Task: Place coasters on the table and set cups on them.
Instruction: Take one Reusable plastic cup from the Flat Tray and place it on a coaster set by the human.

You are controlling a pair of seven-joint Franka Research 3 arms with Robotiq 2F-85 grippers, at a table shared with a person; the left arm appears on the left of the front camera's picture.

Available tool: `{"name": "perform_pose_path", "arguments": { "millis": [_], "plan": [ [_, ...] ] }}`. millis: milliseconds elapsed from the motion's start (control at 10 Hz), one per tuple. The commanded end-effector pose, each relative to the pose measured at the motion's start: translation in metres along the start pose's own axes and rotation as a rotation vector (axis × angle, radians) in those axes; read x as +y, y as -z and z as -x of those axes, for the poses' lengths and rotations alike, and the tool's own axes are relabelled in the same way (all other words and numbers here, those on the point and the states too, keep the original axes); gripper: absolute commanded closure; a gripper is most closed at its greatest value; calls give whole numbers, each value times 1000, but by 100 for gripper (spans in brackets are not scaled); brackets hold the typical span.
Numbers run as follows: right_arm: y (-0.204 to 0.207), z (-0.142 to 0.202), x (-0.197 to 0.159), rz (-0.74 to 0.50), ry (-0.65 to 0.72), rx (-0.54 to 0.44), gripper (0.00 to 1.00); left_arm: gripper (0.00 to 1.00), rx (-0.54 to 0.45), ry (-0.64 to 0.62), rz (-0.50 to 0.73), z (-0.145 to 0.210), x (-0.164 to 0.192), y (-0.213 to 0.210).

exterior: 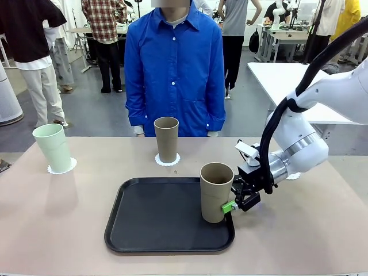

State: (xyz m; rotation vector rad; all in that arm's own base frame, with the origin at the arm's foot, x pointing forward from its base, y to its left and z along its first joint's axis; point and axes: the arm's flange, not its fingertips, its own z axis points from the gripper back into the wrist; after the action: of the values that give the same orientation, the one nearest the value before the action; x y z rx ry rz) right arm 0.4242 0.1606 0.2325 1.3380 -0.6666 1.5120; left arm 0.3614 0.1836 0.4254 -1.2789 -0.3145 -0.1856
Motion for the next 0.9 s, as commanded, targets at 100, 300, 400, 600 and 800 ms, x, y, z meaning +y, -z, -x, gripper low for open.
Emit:
{"name": "perform_pose_path", "arguments": {
  "millis": [100, 300, 400, 600, 800],
  "plan": [
    [9, -2, -13, -20, -11, -13, 0, 0, -10, 12, 11, 3, -2, 1],
    [11, -2, -15, -63, -49, -34, 12, 0, -10, 12, 11, 3, -2, 1],
    [11, -1, -15, -63, -51, -34, 59, 0, -10, 12, 11, 3, -2, 1],
    [10, -1, -15, -59, -51, -38, 100, 0, -10, 12, 11, 3, -2, 1],
    [9, -10, -9, -35, -40, -45, 100, 0, -10, 12, 11, 3, -2, 1]
  ]
}}
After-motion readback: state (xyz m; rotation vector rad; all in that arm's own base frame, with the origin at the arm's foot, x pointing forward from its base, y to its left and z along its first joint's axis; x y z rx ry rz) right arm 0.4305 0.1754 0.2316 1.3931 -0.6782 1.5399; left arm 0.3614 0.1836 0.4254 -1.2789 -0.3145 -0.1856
